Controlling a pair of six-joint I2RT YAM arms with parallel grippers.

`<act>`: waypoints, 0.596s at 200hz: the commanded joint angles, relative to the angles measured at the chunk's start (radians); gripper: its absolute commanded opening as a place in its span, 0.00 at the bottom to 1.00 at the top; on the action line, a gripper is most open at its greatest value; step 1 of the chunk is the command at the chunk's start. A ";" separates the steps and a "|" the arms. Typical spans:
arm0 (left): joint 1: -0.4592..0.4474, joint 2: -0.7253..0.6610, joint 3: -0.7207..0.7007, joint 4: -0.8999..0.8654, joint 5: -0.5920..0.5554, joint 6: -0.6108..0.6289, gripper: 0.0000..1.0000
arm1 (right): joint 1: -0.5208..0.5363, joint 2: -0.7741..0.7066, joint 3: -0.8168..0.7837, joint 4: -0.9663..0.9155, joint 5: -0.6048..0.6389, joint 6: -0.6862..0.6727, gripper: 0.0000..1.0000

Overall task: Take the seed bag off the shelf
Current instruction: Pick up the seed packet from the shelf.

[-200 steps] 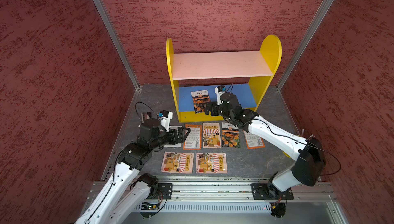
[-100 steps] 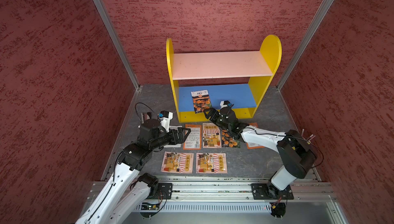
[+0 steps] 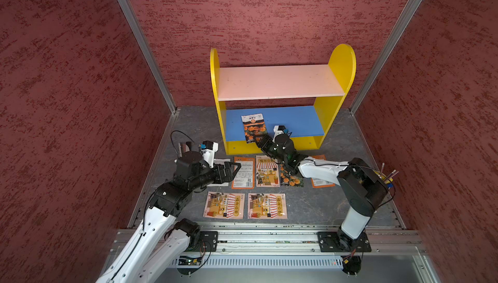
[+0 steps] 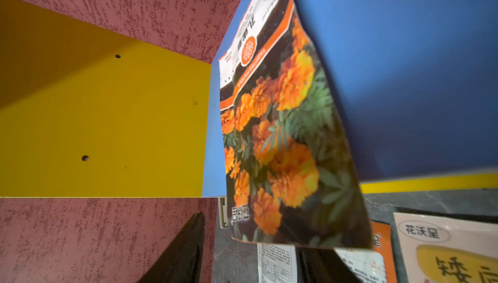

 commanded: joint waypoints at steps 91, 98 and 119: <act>-0.002 -0.020 -0.015 -0.007 -0.013 0.010 1.00 | -0.028 0.006 0.020 0.030 0.001 0.009 0.25; -0.002 -0.020 -0.015 -0.006 -0.013 0.010 1.00 | -0.029 0.001 0.016 0.029 0.003 0.009 0.22; -0.002 -0.020 -0.017 -0.004 -0.011 0.009 1.00 | -0.038 -0.012 0.001 0.029 0.004 0.004 0.14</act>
